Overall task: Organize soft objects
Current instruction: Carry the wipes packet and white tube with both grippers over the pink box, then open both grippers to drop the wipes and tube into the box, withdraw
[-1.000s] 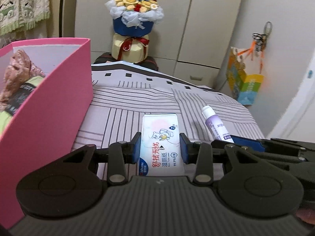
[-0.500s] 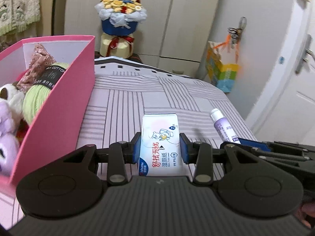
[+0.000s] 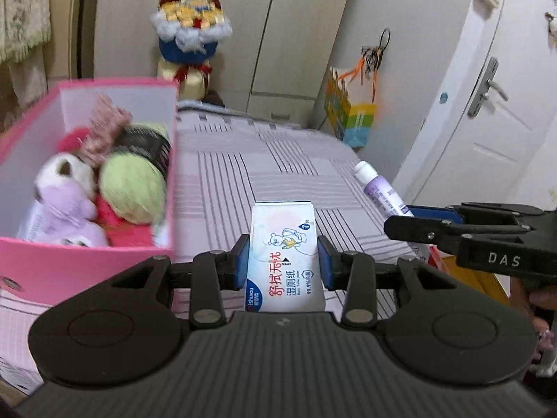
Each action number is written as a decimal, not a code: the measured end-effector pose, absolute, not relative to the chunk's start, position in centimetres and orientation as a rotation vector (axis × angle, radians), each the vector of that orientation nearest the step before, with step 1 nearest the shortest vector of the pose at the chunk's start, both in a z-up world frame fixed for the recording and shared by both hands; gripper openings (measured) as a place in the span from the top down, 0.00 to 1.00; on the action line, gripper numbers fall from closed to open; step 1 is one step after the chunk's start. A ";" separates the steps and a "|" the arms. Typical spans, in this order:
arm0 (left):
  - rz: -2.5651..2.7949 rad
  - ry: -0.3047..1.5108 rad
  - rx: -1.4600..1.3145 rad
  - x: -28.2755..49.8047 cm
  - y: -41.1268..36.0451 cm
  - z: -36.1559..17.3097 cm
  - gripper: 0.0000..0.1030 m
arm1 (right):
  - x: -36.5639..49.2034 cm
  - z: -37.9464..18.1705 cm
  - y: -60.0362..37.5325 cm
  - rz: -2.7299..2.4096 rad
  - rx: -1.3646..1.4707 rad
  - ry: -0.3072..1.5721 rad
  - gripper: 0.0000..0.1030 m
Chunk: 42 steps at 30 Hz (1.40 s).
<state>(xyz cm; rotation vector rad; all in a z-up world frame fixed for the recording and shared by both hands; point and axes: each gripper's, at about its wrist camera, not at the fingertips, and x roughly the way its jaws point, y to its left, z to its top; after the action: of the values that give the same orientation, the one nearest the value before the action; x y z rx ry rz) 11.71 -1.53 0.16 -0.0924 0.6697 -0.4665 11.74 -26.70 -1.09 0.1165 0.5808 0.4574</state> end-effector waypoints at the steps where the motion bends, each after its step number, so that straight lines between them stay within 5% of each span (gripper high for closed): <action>1: -0.466 0.660 -0.093 11.4 -1.1 0.6 0.63 | 11.6 -0.7 -26.2 0.478 0.115 0.575 0.72; 18: -0.276 0.479 -0.141 12.4 8.6 5.5 0.63 | 16.5 3.8 -16.4 0.720 0.089 0.525 0.72; 42: -0.054 0.677 -0.022 26.1 11.3 0.2 0.63 | 31.3 0.0 -6.7 0.635 -0.035 0.716 0.72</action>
<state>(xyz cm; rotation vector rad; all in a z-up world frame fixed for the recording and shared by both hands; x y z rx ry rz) 26.15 11.26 0.17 -0.0216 0.6767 -0.0539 31.31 -6.71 0.04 -0.0346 0.7158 0.6351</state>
